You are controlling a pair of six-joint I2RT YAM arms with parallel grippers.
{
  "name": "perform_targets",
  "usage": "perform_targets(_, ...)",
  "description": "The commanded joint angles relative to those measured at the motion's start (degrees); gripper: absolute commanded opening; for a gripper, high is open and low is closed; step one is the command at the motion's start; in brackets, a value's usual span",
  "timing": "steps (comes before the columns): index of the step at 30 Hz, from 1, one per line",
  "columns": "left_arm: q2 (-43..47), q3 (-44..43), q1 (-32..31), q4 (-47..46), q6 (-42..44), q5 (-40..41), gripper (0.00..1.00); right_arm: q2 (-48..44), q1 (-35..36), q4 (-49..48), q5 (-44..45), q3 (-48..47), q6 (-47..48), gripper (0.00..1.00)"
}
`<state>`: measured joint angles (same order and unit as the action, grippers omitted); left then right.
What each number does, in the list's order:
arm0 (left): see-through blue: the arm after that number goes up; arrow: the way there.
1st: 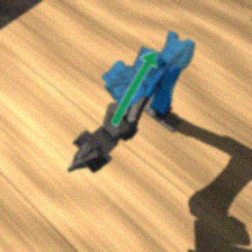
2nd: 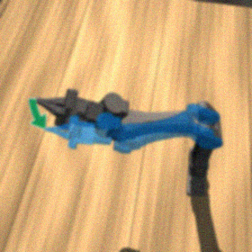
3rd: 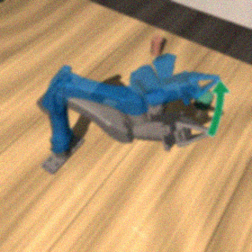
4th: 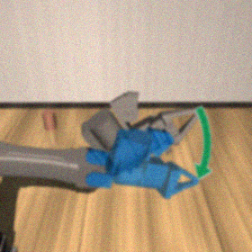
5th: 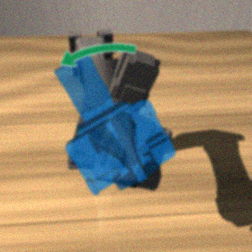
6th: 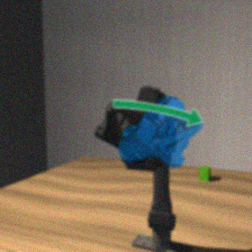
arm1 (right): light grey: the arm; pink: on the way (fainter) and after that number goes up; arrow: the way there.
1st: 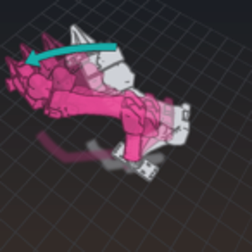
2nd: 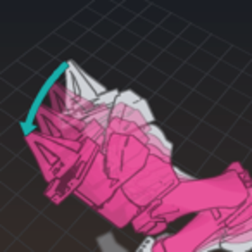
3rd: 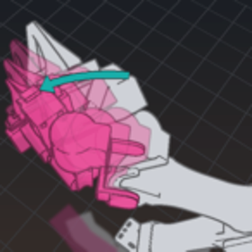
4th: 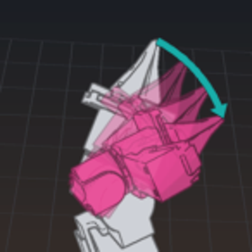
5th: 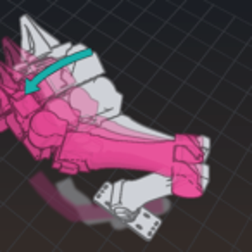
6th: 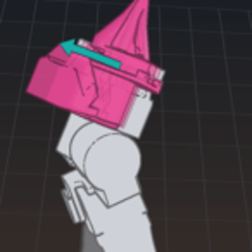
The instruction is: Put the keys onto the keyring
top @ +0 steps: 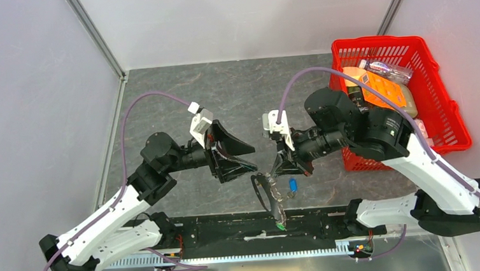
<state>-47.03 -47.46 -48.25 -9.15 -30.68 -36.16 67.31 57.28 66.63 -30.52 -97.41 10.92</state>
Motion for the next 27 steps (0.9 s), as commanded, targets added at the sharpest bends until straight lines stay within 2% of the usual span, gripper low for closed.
perform_targets(1, -1.51, 0.13, -0.09, -9.29, -1.78, -7.1, 0.72, 1.51, 0.27, -0.31, -3.89, -3.64, -2.34, 0.0)
perform_targets(11, 0.31, 1.45, -0.09, -10.01, 0.52, -8.64, 0.5, 1.95, 0.29, -1.0, -0.93, -4.72, -5.09, 0.0)
perform_targets(22, -2.41, 2.42, -0.16, -14.11, -0.8, -9.93, 0.5, 3.07, 0.28, -2.29, -0.59, -6.13, -6.96, 0.0)
perform_targets(27, -4.02, 2.55, -0.18, -15.78, -0.79, -11.22, 0.54, 3.18, 0.25, -2.42, -0.68, -6.46, -7.14, 0.0)
